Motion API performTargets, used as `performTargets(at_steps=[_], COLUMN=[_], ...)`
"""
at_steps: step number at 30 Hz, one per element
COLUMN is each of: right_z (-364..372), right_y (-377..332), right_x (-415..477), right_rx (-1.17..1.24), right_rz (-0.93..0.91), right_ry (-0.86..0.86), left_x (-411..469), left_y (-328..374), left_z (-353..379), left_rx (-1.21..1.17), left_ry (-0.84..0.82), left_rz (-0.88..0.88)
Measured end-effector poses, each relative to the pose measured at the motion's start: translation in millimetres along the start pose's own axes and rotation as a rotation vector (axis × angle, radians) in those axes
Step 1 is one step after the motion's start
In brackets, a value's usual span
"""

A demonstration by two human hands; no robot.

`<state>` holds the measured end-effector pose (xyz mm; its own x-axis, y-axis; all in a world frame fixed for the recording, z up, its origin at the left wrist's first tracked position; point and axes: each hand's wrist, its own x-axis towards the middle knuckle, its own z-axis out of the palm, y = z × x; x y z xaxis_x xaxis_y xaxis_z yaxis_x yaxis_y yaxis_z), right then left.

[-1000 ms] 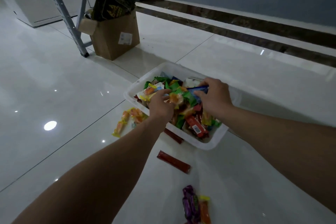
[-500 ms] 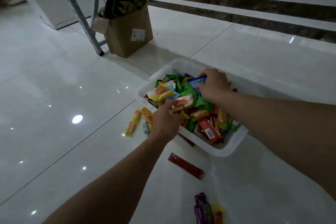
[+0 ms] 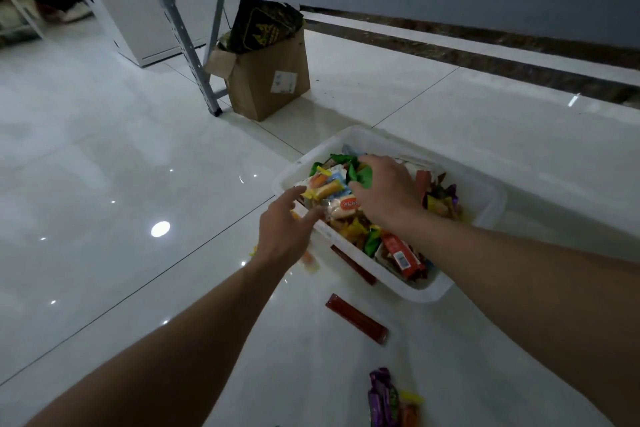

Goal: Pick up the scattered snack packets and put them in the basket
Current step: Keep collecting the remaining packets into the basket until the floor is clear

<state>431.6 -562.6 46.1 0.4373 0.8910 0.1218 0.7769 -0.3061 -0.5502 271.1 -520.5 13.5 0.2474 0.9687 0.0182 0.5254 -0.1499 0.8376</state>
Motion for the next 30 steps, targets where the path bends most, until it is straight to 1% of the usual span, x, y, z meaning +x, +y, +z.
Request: performTargets(at_steps=[3,6,10,13,18,21,22,25,26,27,30], right_z=[14,27,49,65,86,100,107,131,140,148,171], right_y=[-27,-50,-73,-76,-65,-59,-59,-64,-65,-66,-60], right_x=[-6,-10,-19,-23,-29,-31,-32,-35,-36,-36,-32], right_rx=[0.141,0.241,0.357,0.391,0.326,0.267,0.228,0.138,0.115,0.095,0.063], right_rz=[-0.052,-0.062,-0.011,0.04,0.081,0.165,0.162,0.078,0.067,0.079,0.213], right_ry=[-0.014,-0.046,-0.099,-0.135,-0.202,-0.23,-0.23,-0.186,-0.198,-0.225,-0.282], left_x=[-3,1,11,16,23,29,33,41,42,44,51], left_y=[-3,1,5,-5,-38,-55,-61,-84,-92,-100,-125], left_z=[-21,-46,-76,-99,-124,-122,-120,-109,-106,-102,-93], left_rx=[0.053,0.085,0.114,0.133,0.158,0.17,0.169,0.159,0.15,0.141,0.16], left_ry=[0.058,0.127,0.178,0.198,0.179,0.136,0.117,0.057,0.039,0.021,-0.034], left_rz=[-0.036,-0.057,-0.105,-0.131,-0.18,-0.177,-0.176,-0.164,-0.166,-0.168,-0.166])
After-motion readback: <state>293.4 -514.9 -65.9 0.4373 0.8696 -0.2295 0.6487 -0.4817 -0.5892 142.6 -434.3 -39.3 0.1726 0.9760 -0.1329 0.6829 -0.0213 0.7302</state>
